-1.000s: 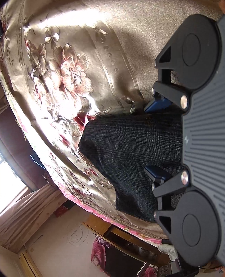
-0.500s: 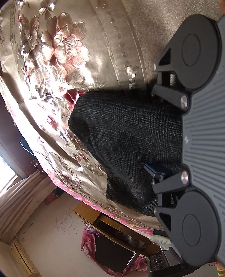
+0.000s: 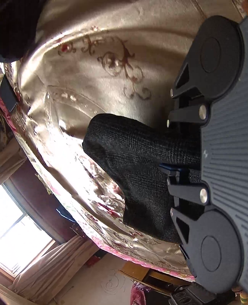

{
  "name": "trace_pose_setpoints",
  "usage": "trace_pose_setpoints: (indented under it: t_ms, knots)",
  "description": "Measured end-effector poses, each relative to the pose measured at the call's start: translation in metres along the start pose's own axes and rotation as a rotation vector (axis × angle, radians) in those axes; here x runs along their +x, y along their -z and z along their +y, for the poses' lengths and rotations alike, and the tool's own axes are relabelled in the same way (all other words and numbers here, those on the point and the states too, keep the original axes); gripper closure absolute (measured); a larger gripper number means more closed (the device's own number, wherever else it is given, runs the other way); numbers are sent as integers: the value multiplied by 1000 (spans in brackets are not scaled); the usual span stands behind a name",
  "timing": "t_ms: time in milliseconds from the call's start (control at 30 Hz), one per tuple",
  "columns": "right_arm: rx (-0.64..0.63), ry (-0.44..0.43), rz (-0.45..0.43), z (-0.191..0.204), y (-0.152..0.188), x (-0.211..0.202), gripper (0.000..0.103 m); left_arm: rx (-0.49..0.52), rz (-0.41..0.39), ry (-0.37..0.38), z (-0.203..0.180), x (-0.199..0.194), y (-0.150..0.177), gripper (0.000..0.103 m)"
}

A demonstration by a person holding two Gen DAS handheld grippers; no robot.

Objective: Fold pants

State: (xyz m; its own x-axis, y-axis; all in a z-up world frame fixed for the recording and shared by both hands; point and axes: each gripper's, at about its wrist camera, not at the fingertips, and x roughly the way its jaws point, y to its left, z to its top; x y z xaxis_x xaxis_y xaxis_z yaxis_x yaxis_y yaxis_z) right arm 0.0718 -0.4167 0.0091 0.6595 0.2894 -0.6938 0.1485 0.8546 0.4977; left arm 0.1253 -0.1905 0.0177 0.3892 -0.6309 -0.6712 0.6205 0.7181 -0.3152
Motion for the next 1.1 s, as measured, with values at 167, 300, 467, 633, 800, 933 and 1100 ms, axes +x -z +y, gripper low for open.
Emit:
trace_pose_setpoints:
  t_ms: [167,300,467,633,800,933,1100]
  knots:
    - [76,179,-71,-72,-30,-24,74,122,37,96,-62,64,-24,0]
    - [99,250,-123,-97,-44,-36,68,229,46,88,-101,84,-19,0]
    - [-52,389,-235,-73,-21,-60,61,194,38,55,-87,58,-8,0]
    - [-102,376,-351,-49,3,-78,61,120,-70,-13,-74,29,-16,0]
    - [-172,321,-234,-43,-9,-50,59,51,-191,-144,-92,50,-38,0]
    - [-166,375,-148,-56,-9,-28,62,26,-17,-271,-88,94,-32,0]
    - [-167,306,-212,-31,-7,-48,57,-12,-31,-268,-79,75,-19,0]
